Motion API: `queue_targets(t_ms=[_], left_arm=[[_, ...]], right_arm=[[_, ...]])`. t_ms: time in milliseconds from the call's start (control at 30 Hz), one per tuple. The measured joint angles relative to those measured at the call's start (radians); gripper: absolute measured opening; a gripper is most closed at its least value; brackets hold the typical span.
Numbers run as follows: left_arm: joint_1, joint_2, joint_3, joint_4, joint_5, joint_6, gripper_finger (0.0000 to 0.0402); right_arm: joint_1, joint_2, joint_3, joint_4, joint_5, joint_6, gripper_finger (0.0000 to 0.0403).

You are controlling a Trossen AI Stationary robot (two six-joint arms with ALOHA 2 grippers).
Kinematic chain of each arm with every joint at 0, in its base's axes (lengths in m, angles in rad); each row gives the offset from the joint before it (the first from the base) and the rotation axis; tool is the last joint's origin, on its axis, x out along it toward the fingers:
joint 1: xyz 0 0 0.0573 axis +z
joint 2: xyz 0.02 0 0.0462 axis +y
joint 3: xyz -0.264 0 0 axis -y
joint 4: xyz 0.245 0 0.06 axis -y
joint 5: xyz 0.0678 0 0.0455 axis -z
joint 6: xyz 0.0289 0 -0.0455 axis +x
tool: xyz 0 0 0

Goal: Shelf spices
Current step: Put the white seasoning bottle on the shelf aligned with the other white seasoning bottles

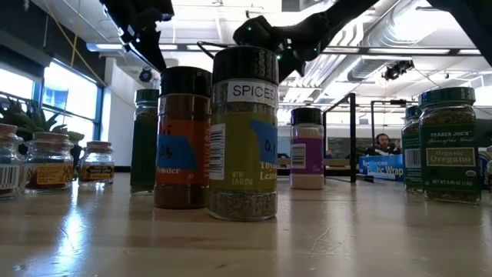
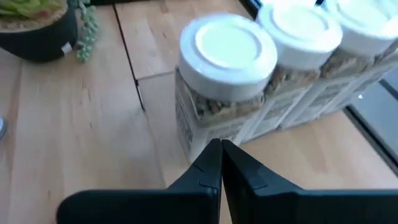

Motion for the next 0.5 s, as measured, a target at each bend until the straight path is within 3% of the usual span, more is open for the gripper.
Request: queue_targets(t_ms=[500], left_arm=[[0.0, 0.0, 0.0, -0.002, 0.007, -0.001, 0.0]], right_arm=[[0.0, 0.02, 0.0, 0.056, -0.005, 0.0, 0.0004]])
